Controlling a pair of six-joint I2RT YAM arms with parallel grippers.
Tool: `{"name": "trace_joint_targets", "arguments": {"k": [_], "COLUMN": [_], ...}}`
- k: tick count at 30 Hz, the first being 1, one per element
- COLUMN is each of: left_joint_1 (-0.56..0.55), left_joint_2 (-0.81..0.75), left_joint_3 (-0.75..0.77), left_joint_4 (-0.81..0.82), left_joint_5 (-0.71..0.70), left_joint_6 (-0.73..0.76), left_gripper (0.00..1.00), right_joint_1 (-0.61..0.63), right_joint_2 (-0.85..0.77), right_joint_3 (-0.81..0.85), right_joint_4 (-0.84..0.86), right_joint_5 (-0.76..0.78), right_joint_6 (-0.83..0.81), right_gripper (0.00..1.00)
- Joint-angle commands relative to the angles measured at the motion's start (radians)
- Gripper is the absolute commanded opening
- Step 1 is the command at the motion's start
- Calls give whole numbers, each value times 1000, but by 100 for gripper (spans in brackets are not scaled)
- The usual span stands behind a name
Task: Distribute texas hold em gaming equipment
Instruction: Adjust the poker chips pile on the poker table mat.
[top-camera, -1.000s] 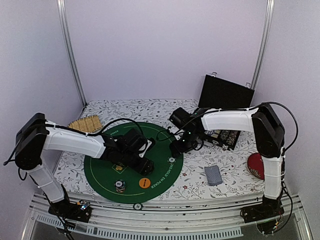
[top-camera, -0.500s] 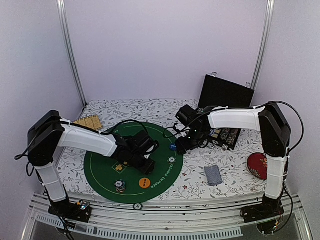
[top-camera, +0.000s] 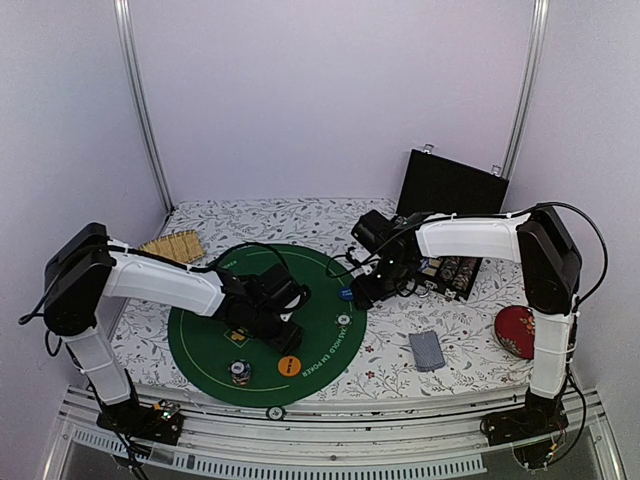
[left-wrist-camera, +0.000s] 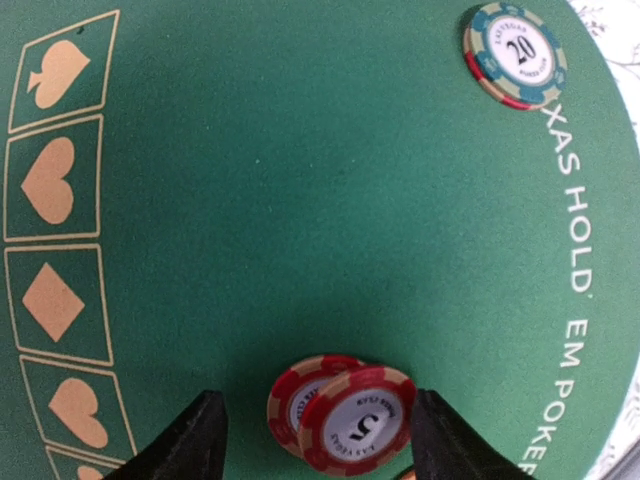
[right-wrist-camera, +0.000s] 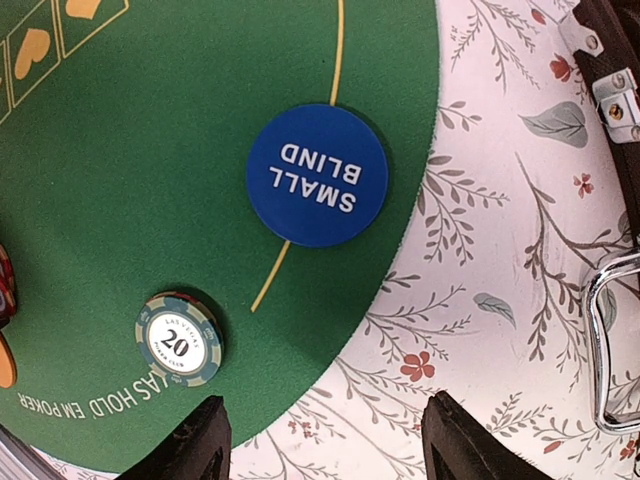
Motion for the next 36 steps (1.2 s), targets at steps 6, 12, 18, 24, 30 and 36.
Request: {"name": "trace_joint_targets", "arguments": {"k": [6, 12, 18, 24, 30, 36], "left_joint_1": [-3, -3, -3, 1, 11, 19], "left_joint_2": [-14, -31, 1, 26, 18, 23], "left_joint_3": [11, 15, 18, 16, 9, 5], "left_joint_4": [-44, -7, -15, -40, -6, 20], "left_joint_5": [-18, 25, 37, 29, 15, 46], "left_joint_6": [0, 23, 21, 11, 24, 38], "left_gripper": [79, 87, 78, 62, 52, 42], "right_joint_1": [-4, -5, -5, -5, -4, -5], "right_joint_2": [-29, -28, -28, -30, -28, -34], "right_joint_3": [-4, -8, -13, -13, -13, -19], "right_joint_4": [10, 11, 13, 13, 13, 12], "right_joint_5": [-5, -9, -15, -15, -17, -11], "right_joint_6": [-18, -23, -24, -25, -26, -25], "right_gripper": [67, 67, 67, 67, 66, 66]}}
